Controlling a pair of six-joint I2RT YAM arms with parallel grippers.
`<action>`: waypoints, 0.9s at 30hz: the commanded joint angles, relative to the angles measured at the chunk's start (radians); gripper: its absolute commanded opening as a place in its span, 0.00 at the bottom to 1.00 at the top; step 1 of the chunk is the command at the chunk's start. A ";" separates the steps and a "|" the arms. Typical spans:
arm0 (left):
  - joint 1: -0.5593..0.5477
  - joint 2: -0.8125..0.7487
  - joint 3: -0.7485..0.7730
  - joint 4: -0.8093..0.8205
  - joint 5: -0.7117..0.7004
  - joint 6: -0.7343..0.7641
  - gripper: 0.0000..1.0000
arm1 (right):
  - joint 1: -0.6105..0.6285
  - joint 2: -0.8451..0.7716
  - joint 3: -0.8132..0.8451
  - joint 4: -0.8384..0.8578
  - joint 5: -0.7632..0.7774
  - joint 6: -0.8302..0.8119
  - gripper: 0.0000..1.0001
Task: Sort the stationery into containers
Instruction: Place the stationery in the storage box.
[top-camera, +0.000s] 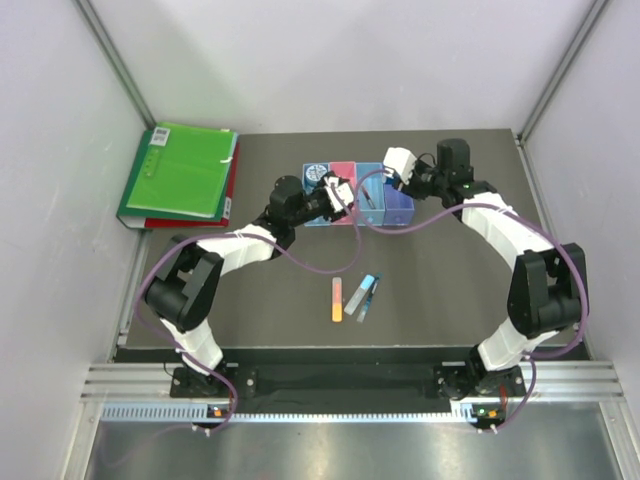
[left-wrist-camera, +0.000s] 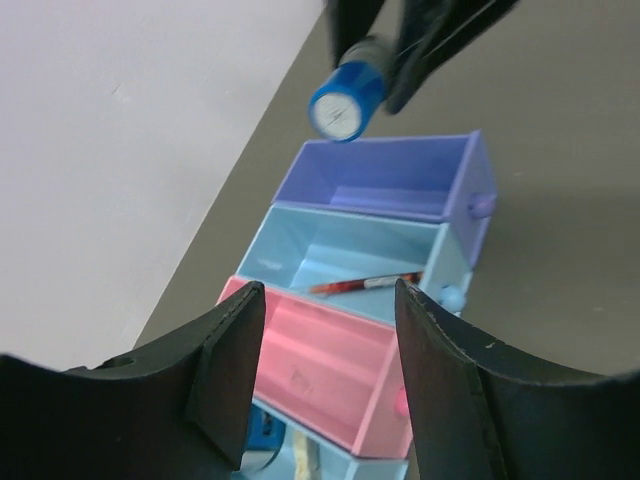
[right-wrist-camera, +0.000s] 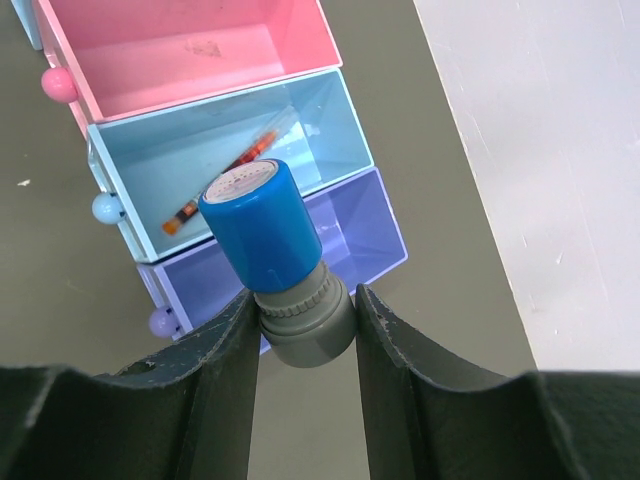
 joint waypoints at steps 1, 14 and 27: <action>-0.007 -0.019 0.024 0.077 0.254 -0.031 0.60 | 0.020 -0.050 -0.009 0.060 -0.003 0.020 0.03; -0.006 0.063 0.100 0.108 0.371 0.030 0.61 | 0.111 -0.159 -0.132 0.037 -0.017 -0.054 0.03; -0.006 0.068 0.090 0.110 0.387 0.030 0.61 | 0.134 -0.184 -0.146 0.046 0.003 -0.057 0.03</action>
